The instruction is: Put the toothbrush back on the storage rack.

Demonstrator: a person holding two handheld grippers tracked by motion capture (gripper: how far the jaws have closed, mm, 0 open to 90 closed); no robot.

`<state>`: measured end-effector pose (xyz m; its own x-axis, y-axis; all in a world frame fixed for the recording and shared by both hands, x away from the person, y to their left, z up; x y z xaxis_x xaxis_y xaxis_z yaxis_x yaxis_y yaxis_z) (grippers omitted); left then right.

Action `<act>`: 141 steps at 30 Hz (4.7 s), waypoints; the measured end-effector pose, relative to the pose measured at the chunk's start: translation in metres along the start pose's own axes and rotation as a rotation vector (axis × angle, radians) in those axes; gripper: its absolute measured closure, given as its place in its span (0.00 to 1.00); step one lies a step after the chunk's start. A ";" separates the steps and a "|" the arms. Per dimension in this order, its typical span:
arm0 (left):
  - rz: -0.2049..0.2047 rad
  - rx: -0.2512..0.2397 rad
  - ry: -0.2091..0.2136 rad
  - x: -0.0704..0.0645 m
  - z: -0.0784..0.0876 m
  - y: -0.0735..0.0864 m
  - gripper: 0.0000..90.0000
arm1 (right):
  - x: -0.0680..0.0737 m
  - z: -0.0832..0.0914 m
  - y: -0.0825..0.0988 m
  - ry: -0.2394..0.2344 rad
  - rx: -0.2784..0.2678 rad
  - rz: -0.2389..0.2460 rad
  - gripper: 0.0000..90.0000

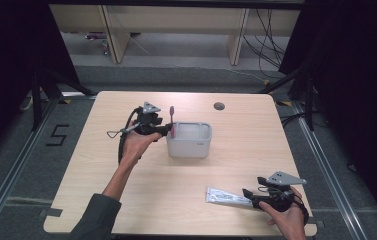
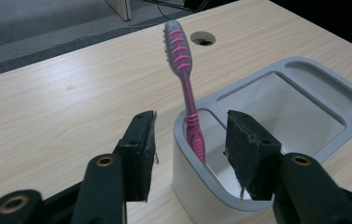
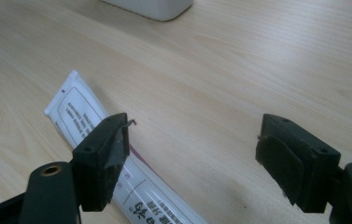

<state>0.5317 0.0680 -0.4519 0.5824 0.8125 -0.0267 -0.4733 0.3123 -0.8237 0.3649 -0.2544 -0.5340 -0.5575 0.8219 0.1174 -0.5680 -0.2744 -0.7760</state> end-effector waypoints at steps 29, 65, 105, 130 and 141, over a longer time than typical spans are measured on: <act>0.072 0.010 -0.002 0.001 0.014 0.000 0.30 | -0.003 0.001 0.000 0.008 -0.002 0.020 0.29; 0.038 -0.034 0.054 -0.011 0.063 0.027 0.26 | -0.001 0.000 0.001 -0.002 0.003 0.012 0.29; 0.055 -0.051 0.087 -0.019 0.094 0.095 0.25 | 0.002 0.000 0.002 -0.005 0.009 0.021 0.29; 0.050 -0.022 0.079 -0.020 0.110 0.139 0.24 | 0.008 -0.001 0.003 -0.015 0.021 0.003 0.29; 0.027 -0.012 0.086 -0.026 0.116 0.152 0.24 | 0.008 -0.001 0.003 -0.014 0.021 0.003 0.29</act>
<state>0.3674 0.1512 -0.5108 0.6243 0.7751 -0.0973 -0.4824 0.2845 -0.8285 0.3596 -0.2483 -0.5366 -0.5672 0.8143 0.1237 -0.5787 -0.2872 -0.7633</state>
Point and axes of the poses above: each handheld gripper's, and its own axes: z roughly backward along the jaws, y roughly out of its underside, x roughly to its left, the point moved 8 cm from there along -z, roughly forward along the jaws, and after that the axes turned 2 degrees about -z, right-handed, at the moved point
